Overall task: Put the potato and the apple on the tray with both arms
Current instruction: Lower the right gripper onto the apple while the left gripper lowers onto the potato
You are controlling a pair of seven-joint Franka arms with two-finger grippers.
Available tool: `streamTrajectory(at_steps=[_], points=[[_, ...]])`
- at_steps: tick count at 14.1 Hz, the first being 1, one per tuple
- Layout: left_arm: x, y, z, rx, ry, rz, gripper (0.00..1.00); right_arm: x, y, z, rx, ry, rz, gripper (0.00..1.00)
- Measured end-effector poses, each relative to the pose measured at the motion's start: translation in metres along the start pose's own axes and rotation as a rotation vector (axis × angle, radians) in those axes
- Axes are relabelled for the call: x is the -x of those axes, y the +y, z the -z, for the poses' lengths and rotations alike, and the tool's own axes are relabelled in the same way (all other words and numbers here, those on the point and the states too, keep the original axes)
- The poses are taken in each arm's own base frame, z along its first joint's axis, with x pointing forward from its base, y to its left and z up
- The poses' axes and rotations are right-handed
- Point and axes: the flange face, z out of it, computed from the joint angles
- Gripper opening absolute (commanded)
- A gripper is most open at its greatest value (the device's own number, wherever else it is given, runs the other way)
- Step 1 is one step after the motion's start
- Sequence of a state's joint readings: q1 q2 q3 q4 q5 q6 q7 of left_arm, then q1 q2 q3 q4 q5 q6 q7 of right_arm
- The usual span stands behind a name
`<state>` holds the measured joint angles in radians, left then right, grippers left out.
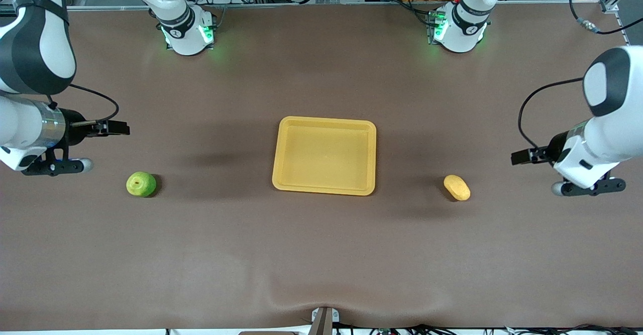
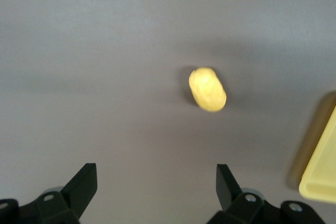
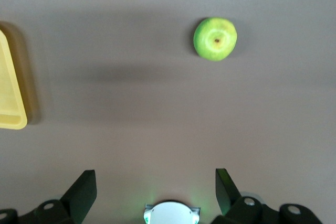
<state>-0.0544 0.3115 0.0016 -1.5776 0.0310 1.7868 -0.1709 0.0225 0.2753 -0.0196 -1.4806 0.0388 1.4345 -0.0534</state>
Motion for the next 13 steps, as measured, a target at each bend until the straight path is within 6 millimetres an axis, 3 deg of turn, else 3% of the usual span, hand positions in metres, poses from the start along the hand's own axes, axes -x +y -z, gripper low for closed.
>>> streamTrajectory(at_steps=[3, 5, 9, 13], points=[[-0.012, 0.034, -0.032, 0.003, 0.018, 0.109, 1.0, -0.017, 0.003, 0.001, 0.007, 0.091, 0.044, 1.0], [-0.016, 0.064, -0.054, 0.005, 0.026, 0.179, 1.0, -0.03, 0.007, -0.014, 0.01, 0.088, 0.042, 1.0], [-0.015, 0.112, -0.086, 0.009, 0.038, 0.253, 1.0, -0.069, 0.025, -0.069, 0.065, 0.111, 0.034, 1.0], [-0.018, 0.111, -0.119, 0.008, 0.037, 0.302, 1.0, -0.094, 0.048, -0.128, 0.073, 0.154, 0.049, 1.0]])
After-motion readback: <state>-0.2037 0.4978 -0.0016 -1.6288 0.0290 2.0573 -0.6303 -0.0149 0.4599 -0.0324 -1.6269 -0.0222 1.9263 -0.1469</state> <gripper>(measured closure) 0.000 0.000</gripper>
